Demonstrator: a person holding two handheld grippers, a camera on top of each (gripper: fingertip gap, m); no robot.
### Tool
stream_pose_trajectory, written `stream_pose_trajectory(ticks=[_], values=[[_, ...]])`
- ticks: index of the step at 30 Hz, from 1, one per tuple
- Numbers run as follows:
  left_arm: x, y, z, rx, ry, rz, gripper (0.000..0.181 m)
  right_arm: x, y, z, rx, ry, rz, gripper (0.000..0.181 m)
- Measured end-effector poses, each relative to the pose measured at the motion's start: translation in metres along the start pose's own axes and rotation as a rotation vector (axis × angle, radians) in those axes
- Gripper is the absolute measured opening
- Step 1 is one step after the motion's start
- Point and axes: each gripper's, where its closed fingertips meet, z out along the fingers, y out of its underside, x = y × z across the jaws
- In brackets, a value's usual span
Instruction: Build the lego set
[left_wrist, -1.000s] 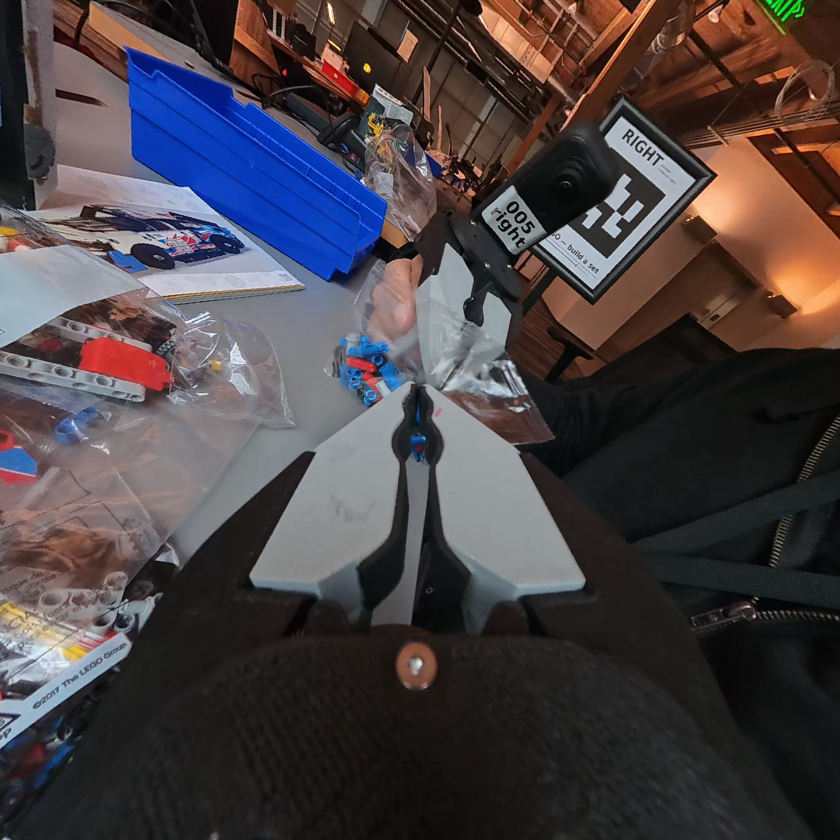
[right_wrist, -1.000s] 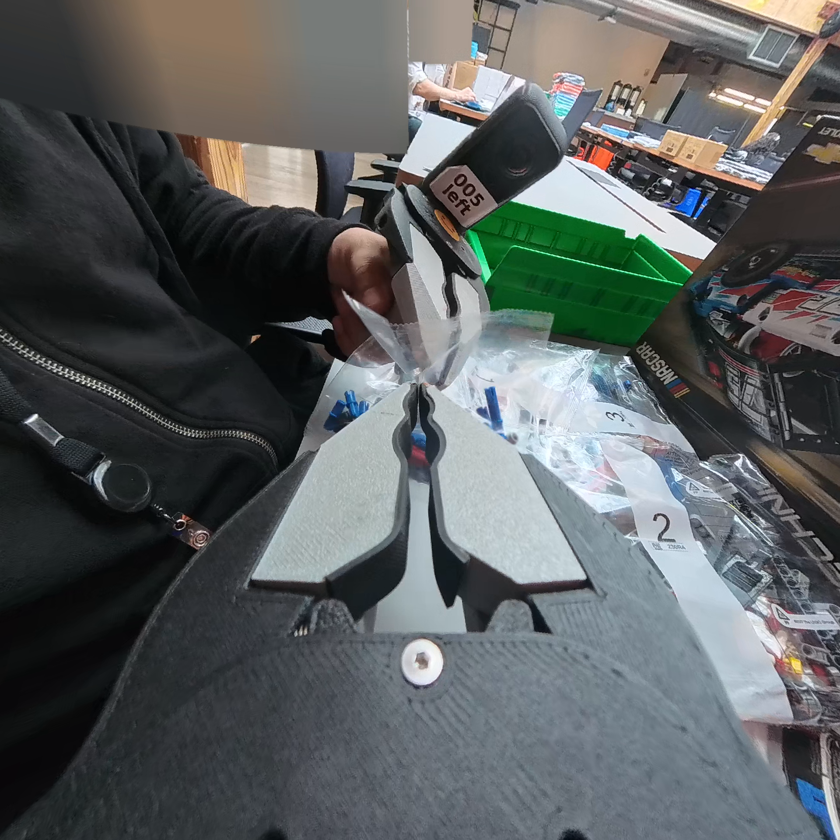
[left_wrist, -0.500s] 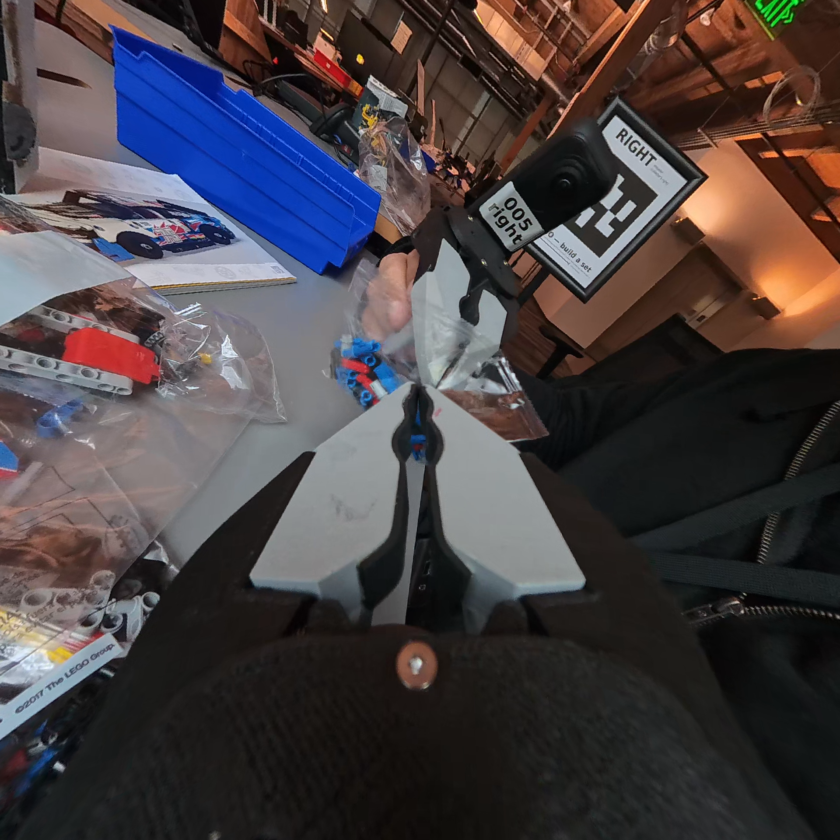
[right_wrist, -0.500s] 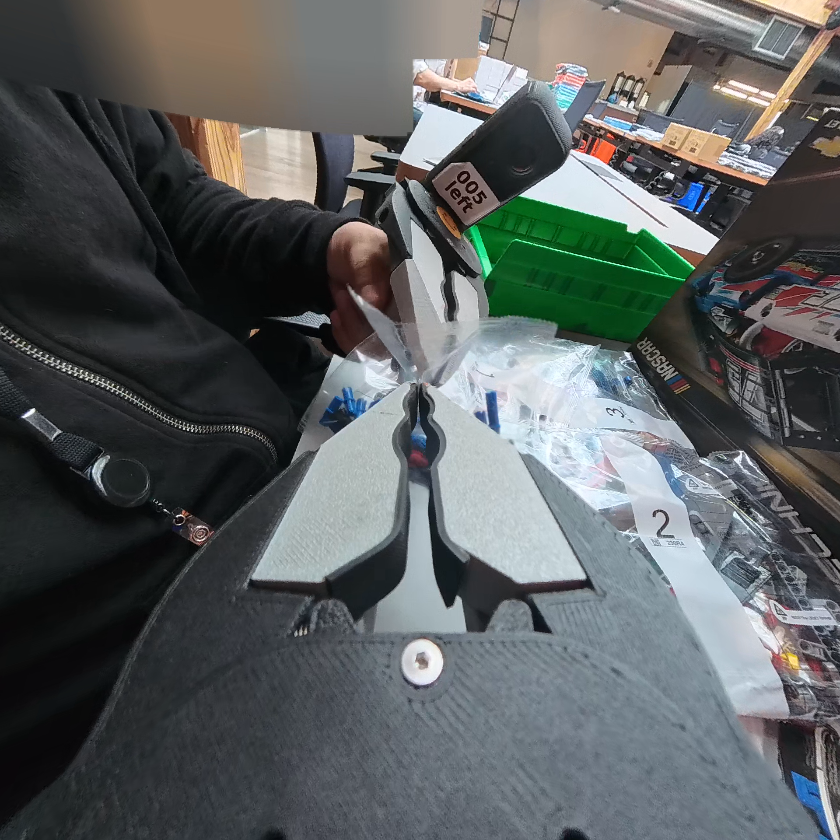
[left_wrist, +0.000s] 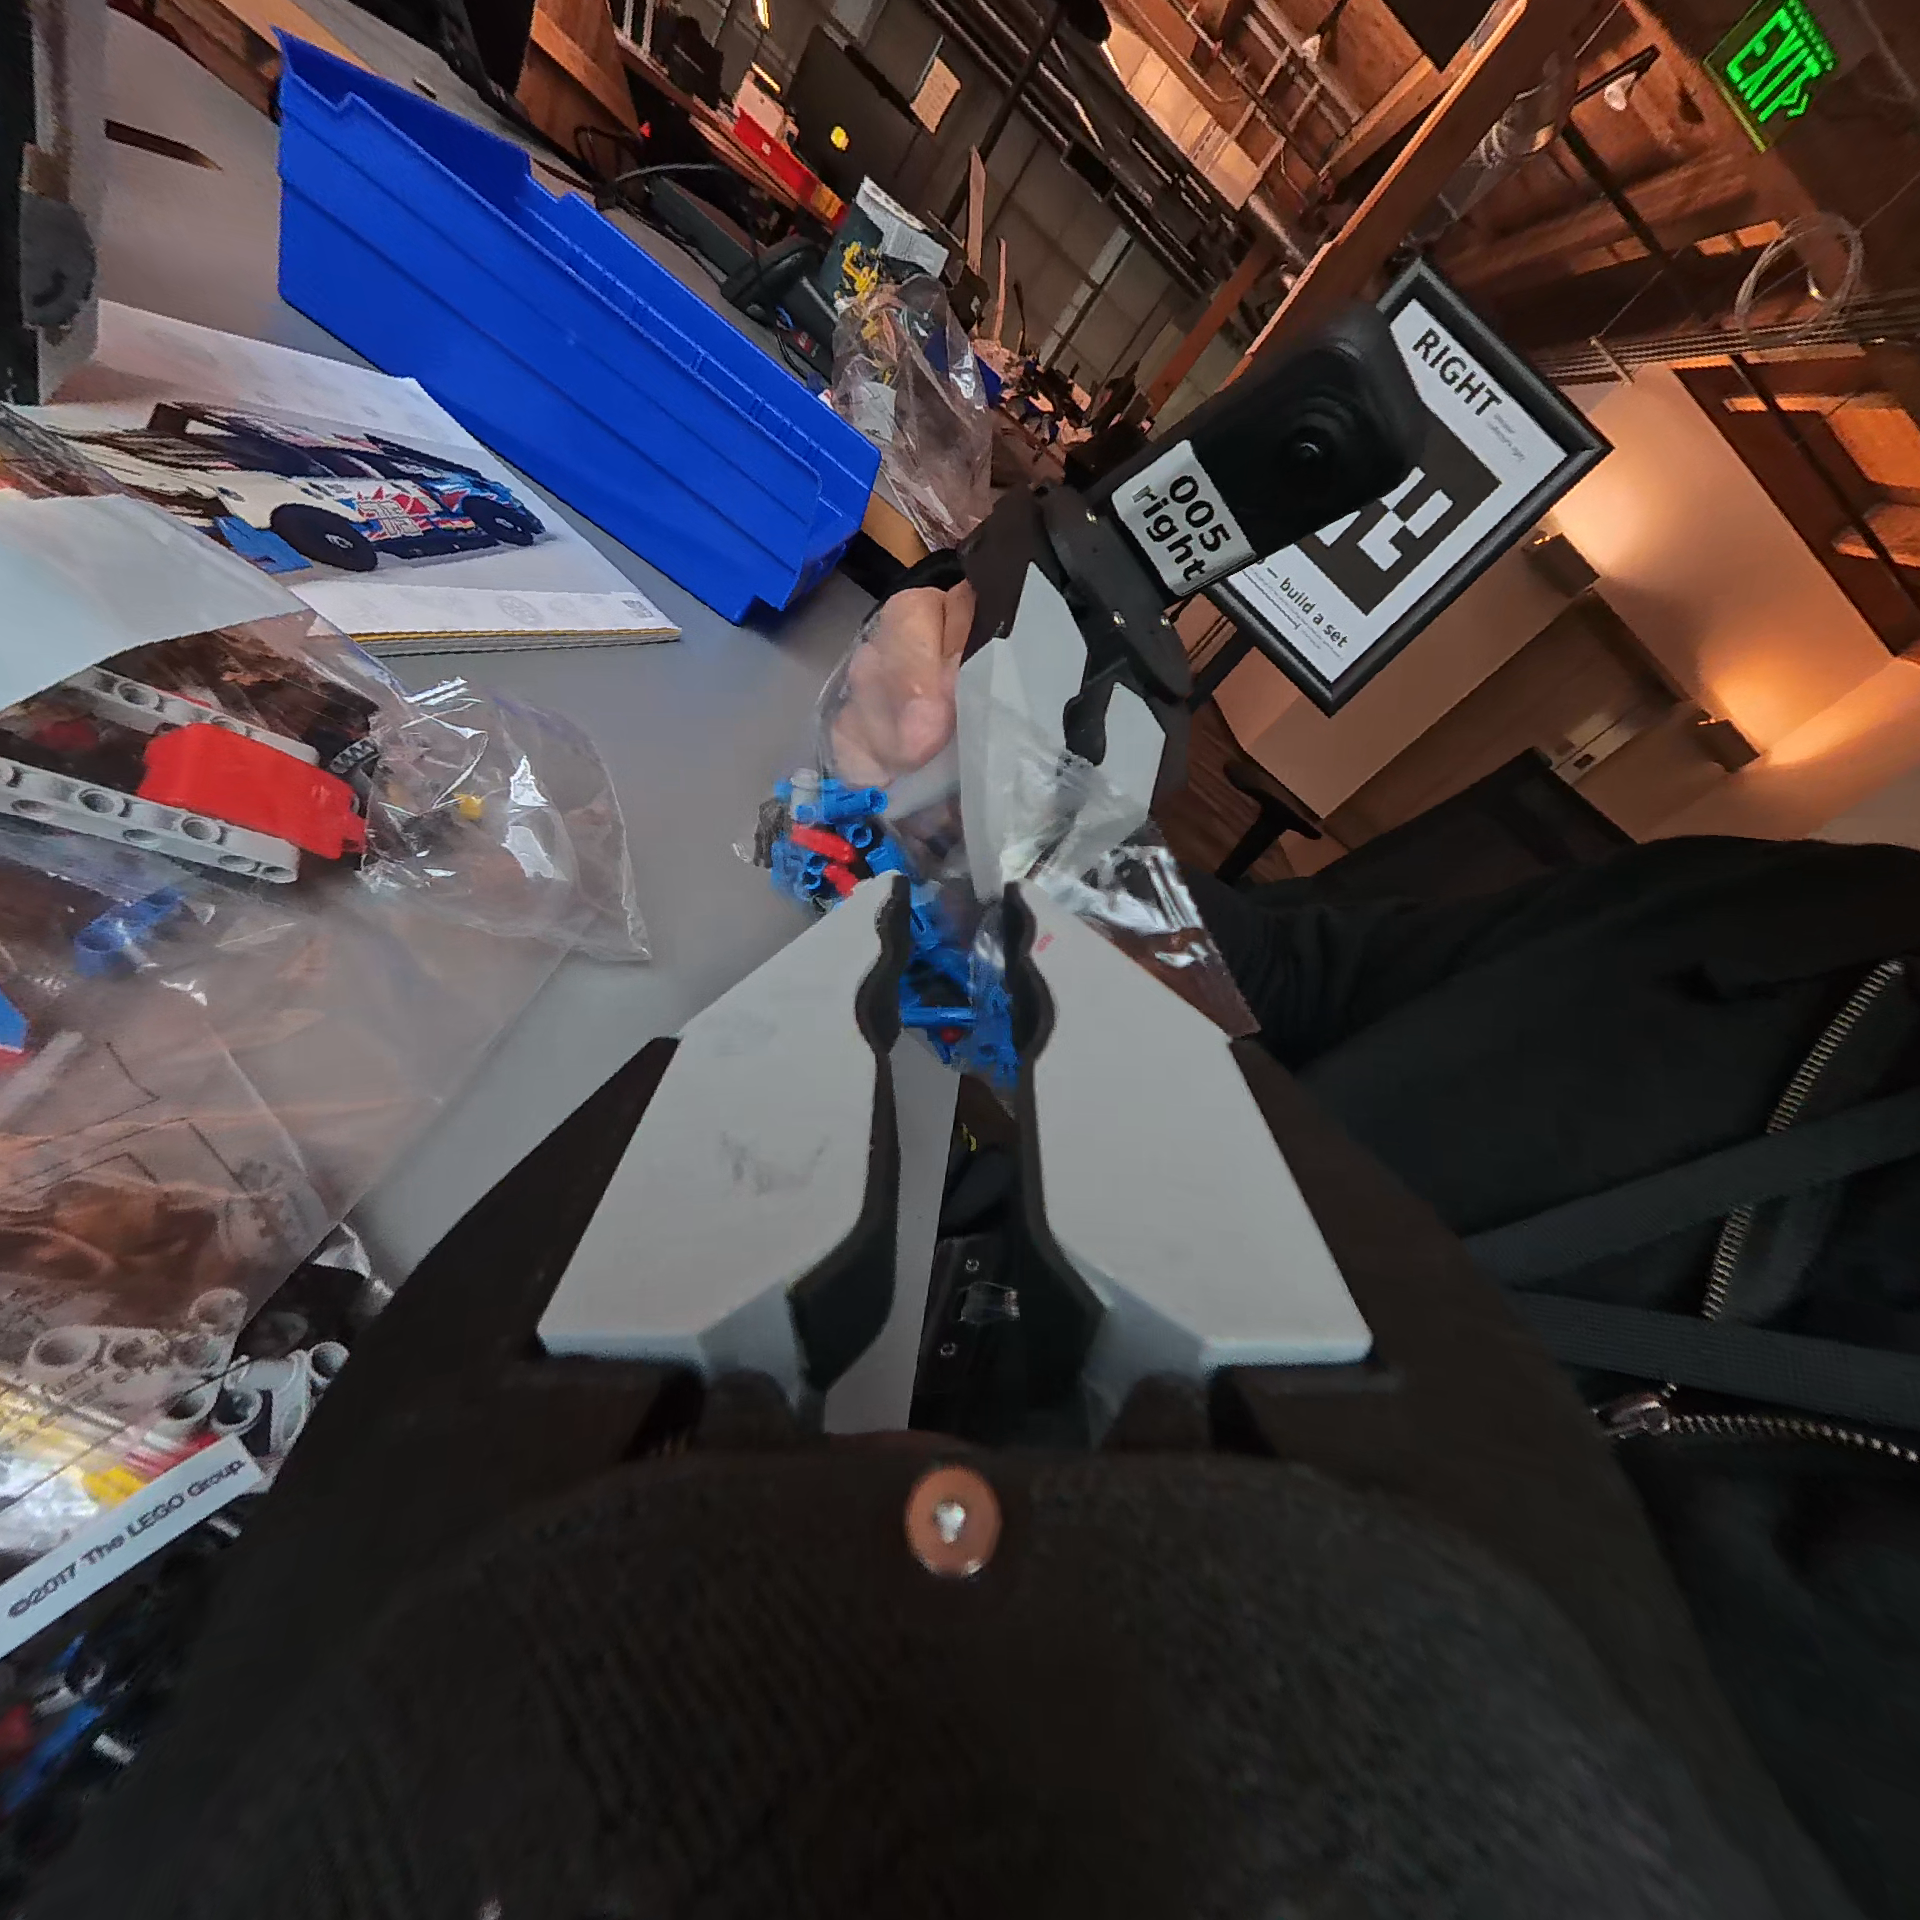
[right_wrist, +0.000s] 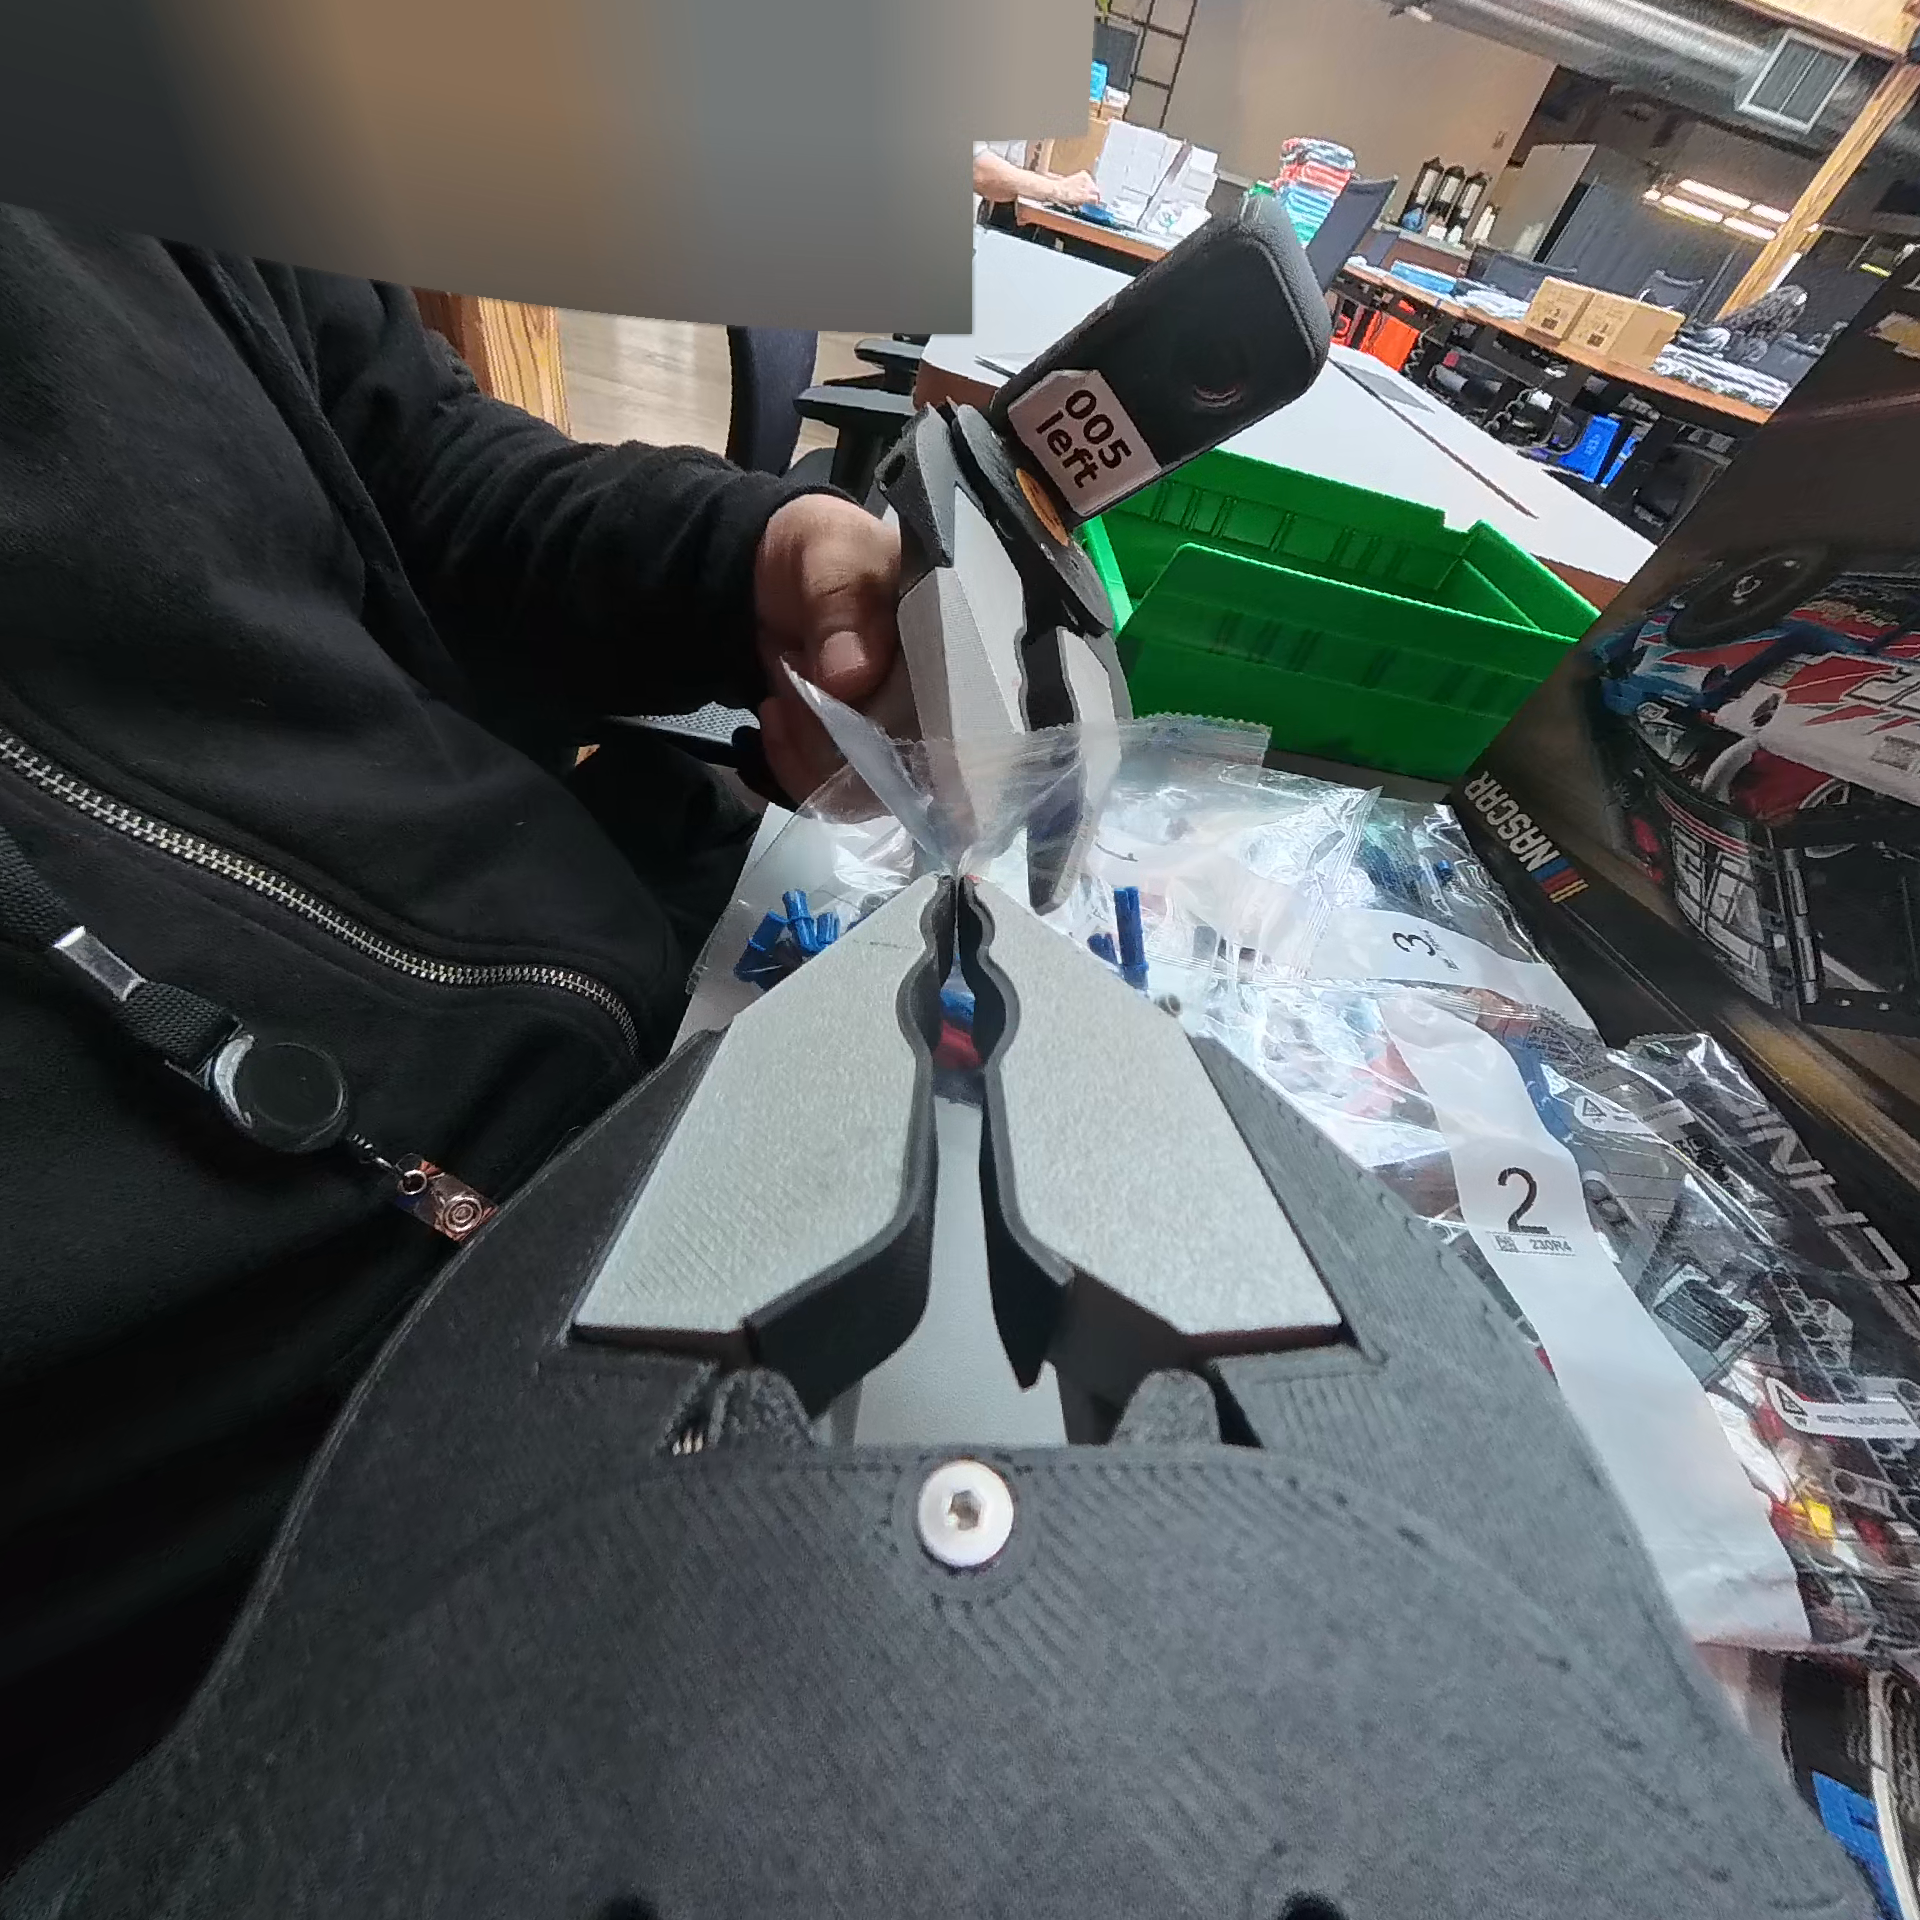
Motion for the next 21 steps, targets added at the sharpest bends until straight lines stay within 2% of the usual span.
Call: stream_pose_trajectory(ticks=[9, 21], values=[[0.0046, 0.0009, 0.002, 0.002, 0.007, 0.022, 0.001, -0.0013, 0.0, 0.0005, -0.002, -0.005, -0.003, 0.0], [0.0052, 0.0002, 0.0015, 0.017, 0.015, 0.034, 0.0, -0.0013, -0.0005, -0.0007, 0.0, -0.005, -0.006, 0.0]])
